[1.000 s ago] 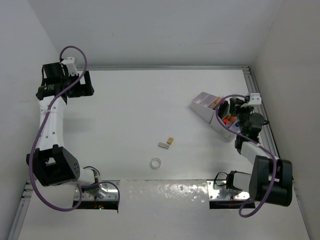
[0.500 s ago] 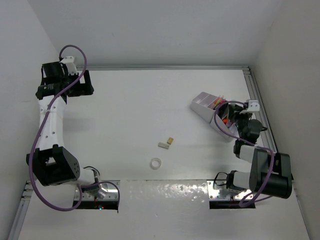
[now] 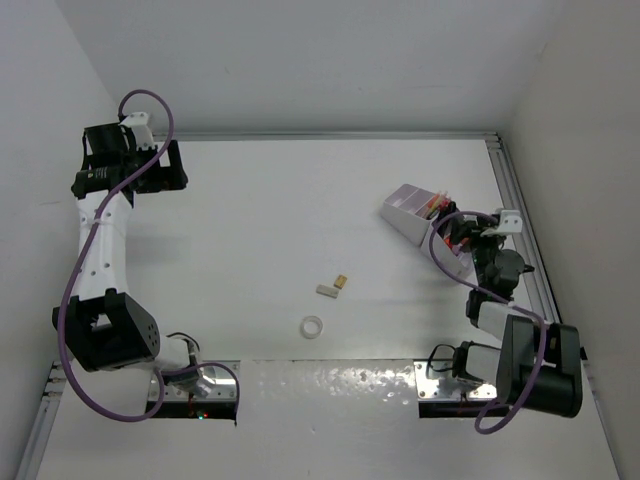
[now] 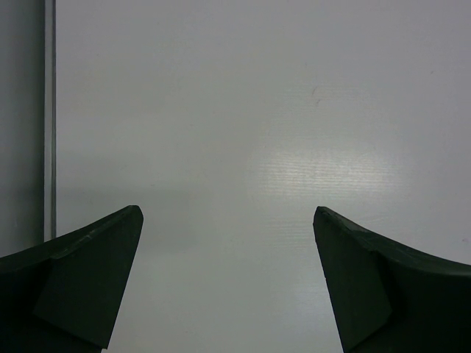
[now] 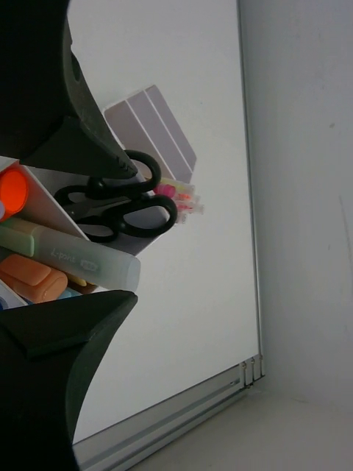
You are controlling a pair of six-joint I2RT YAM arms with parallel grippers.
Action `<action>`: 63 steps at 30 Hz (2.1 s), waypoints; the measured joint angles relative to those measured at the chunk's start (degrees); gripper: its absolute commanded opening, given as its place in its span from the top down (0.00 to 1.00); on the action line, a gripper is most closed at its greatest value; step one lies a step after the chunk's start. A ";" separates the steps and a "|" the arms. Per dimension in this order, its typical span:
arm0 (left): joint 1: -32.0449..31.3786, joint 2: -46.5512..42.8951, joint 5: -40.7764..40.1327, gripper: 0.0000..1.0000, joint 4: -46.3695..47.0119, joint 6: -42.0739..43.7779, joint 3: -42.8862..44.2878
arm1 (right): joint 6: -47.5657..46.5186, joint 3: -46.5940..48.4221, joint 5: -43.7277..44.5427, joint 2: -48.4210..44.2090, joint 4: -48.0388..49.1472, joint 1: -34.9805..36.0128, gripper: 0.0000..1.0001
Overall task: Sort the stationery into containers
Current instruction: Place the pen in the storage box.
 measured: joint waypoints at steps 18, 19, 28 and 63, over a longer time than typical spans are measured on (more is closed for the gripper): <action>0.00 -0.02 0.59 0.00 0.07 0.00 0.02 | 0.94 14.56 10.69 -4.87 -27.80 0.00 0.44; 0.00 -0.02 0.59 0.00 0.07 0.00 0.02 | 1.16 14.56 10.78 -4.39 -28.48 0.00 0.46; 0.00 -0.04 0.59 0.00 0.07 0.00 0.02 | 2.82 14.34 10.64 -2.21 -30.45 0.09 0.71; 0.35 -0.04 1.62 0.08 0.09 0.02 0.02 | -3.02 8.44 12.20 -8.59 -29.07 4.55 0.33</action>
